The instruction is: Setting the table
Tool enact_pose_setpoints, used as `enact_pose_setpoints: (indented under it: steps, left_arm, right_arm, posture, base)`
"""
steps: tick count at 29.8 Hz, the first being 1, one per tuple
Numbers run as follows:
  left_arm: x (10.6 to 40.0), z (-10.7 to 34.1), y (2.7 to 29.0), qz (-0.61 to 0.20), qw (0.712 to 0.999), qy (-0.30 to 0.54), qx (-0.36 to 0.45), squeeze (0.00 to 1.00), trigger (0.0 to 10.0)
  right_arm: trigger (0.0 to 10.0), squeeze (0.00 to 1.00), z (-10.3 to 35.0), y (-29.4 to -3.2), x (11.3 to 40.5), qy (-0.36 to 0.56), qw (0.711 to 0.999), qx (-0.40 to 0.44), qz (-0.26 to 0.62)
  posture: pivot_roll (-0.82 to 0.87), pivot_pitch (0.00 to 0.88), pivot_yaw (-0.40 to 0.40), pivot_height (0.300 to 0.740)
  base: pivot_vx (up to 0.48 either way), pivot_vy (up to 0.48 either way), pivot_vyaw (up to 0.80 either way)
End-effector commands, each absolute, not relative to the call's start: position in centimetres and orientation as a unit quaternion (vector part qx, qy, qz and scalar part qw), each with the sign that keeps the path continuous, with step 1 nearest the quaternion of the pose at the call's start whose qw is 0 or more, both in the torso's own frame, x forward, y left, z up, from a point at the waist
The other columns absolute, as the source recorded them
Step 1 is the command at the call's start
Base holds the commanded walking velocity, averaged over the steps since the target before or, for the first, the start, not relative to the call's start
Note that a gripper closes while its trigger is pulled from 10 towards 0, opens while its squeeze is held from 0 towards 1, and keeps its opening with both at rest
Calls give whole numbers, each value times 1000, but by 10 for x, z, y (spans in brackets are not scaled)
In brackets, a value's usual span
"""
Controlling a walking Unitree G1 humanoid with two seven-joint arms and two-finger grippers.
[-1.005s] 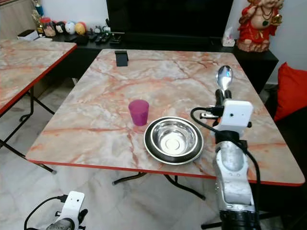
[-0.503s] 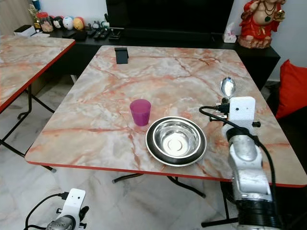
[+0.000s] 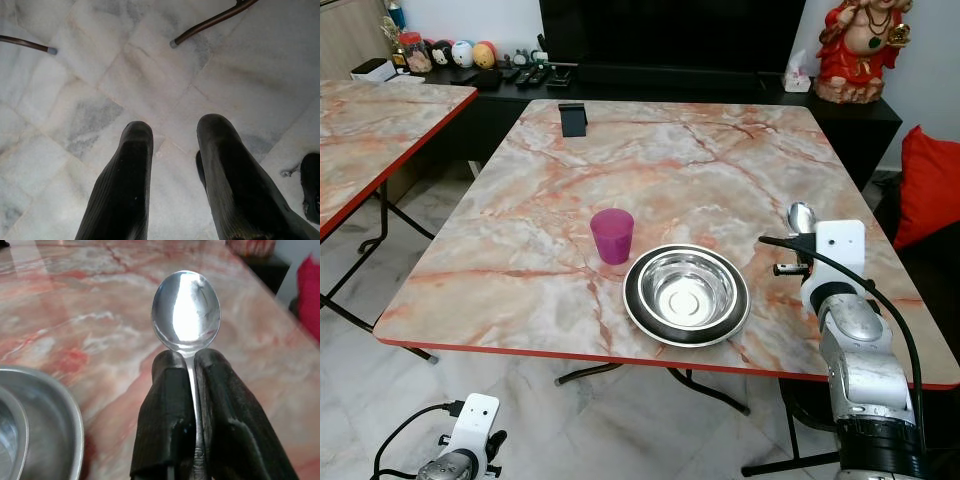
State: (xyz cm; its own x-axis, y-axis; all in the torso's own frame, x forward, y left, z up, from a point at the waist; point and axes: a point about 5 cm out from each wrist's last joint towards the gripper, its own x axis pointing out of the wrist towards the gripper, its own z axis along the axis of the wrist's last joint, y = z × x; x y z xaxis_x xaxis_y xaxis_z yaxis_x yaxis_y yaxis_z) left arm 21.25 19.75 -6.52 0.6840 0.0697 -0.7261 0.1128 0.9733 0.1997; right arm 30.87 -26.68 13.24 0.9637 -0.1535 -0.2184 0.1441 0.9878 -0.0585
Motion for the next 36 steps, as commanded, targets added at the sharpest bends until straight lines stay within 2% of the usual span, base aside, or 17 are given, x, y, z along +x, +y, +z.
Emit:
enact_pose_setpoints:
  steps: [1, 7, 14, 17, 24, 36]
  left_arm:
    - [210, -66, 200, -13, 907, 403, 121, 0, 10000]
    - [209, -67, 202, -12, 906, 404, 122, 0, 10000]
    - [210, -66, 201, -12, 907, 402, 122, 0, 10000]
    - [211, -66, 199, -14, 908, 401, 121, 0, 10000]
    - [214, -64, 200, -14, 909, 398, 123, 0, 10000]
    - [215, -63, 203, -10, 909, 397, 124, 0, 10000]
  right_arm:
    - [10000, 0, 127, -268, 307, 117, 990, 7, -79]
    - [10000, 0, 118, -267, 309, 126, 988, 44, -75]
    - [10000, 0, 110, -259, 315, 113, 991, 43, -53]
    - [10000, 0, 103, -254, 318, 120, 992, 5, -32]
    - [10000, 0, 98, -251, 328, 116, 993, -4, -13]
    - [10000, 0, 100, -254, 344, 113, 993, -19, -39]
  posture:
    - [4, 0, 23, 740]
    - [-1, 0, 23, 740]
    - [1, 0, 23, 740]
    - [8, 0, 21, 740]
    - [4, 0, 29, 740]
    - [19, 0, 34, 740]
  base:
    - [0, 0, 0]
    - [0, 0, 0]
    - [0, 0, 0]
    - [0, 0, 0]
    - [0, 0, 0]
    - [0, 0, 0]
